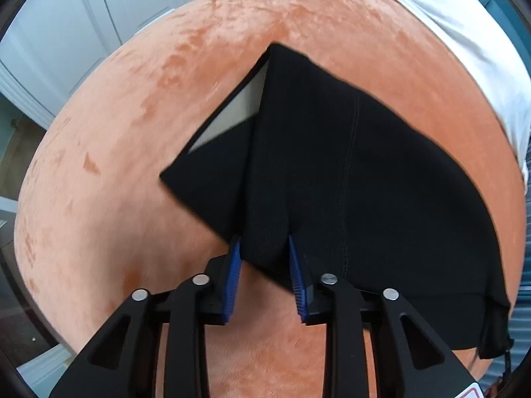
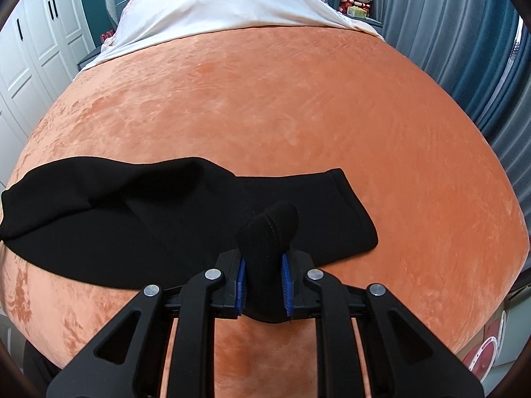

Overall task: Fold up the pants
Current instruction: 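Lift the waistband with both grippers and fold it over onto the leg hems, then open the left gripper and withdraw while the right gripper releases the fold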

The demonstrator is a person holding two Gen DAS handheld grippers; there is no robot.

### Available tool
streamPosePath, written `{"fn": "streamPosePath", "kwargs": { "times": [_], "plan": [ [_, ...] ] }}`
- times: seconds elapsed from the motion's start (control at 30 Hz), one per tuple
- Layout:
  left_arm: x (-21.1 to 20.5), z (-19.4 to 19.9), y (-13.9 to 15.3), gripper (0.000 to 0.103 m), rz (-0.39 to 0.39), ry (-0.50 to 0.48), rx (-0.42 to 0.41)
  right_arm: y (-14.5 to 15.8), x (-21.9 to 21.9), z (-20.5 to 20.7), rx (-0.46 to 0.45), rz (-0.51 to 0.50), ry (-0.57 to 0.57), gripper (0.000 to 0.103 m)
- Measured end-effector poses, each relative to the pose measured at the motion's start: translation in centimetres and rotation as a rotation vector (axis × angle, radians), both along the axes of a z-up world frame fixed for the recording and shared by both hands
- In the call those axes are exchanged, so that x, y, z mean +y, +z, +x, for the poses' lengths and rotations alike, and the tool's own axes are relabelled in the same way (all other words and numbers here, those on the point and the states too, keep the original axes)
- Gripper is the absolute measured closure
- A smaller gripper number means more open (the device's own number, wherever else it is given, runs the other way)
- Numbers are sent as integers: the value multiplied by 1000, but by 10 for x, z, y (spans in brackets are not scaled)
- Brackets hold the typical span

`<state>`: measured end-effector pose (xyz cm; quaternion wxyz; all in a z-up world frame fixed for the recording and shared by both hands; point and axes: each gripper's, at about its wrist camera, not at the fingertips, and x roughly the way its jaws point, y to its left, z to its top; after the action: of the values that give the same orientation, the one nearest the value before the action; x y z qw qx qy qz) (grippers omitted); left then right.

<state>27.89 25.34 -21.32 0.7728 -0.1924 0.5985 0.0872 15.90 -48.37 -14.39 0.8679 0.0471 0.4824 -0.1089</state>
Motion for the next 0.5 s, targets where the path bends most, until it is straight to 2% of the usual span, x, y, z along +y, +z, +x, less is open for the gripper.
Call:
{"fn": "streamPosePath", "kwargs": {
  "times": [0.1,0.17,0.23,0.27,0.3,0.43,0.47,0.5],
  "plan": [
    [15,2,39,80,-14,-26,-118,4,2,2,-12,-16,4,87],
    [23,2,72,80,28,-73,-194,13,5,3,-44,-32,16,87],
    [30,-1,89,79,108,-121,-203,17,5,3,-57,-44,19,87],
    [33,-3,86,78,140,-140,-184,15,4,3,-55,-42,18,86],
    [35,-5,73,76,184,-161,-131,11,3,3,-46,-40,13,86],
    [36,-20,8,77,388,-188,91,-22,-7,-5,33,-12,-41,83],
    [36,-28,0,77,405,-172,113,-27,-9,-10,40,-4,-54,82],
    [37,-37,2,77,379,-141,98,-28,-10,-14,39,1,-61,78]
  ]
}}
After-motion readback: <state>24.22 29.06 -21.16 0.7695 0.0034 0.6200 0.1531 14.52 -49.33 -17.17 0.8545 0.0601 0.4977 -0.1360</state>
